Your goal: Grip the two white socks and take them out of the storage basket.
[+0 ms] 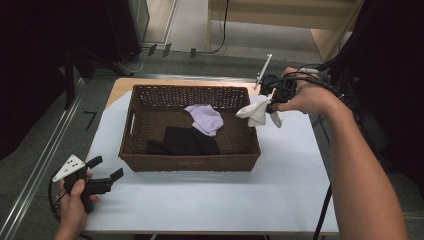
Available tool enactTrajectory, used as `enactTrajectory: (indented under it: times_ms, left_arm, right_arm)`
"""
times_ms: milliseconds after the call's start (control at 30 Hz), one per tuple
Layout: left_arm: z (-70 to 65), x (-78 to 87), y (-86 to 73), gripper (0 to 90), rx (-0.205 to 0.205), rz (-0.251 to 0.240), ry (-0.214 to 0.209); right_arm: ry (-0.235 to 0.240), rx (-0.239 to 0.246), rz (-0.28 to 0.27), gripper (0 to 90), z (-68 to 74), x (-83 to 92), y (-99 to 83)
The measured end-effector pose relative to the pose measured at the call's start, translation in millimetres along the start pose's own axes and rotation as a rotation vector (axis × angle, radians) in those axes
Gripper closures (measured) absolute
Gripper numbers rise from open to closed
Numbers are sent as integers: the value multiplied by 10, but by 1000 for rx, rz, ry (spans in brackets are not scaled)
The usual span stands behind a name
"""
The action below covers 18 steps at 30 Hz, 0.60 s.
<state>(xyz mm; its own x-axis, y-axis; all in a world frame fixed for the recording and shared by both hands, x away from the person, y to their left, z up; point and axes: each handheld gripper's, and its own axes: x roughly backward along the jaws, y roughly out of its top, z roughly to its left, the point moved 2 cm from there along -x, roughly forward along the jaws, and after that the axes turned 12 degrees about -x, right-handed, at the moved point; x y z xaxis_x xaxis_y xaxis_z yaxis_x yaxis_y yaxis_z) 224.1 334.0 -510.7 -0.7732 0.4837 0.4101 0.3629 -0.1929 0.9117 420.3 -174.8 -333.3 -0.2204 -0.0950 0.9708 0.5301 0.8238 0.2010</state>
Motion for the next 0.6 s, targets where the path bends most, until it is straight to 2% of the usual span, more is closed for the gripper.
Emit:
enactTrajectory:
  times_ms: [233, 600]
  left_arm:
    - [-1, 0, 0, 1, 4, 0, 0]
    - [-1, 4, -2, 1, 2, 4, 0]
  right_arm:
    - [-9, -24, 10, 815, -83, -17, -155]
    - [-3, -50, 37, 814, -184, -236, -380]
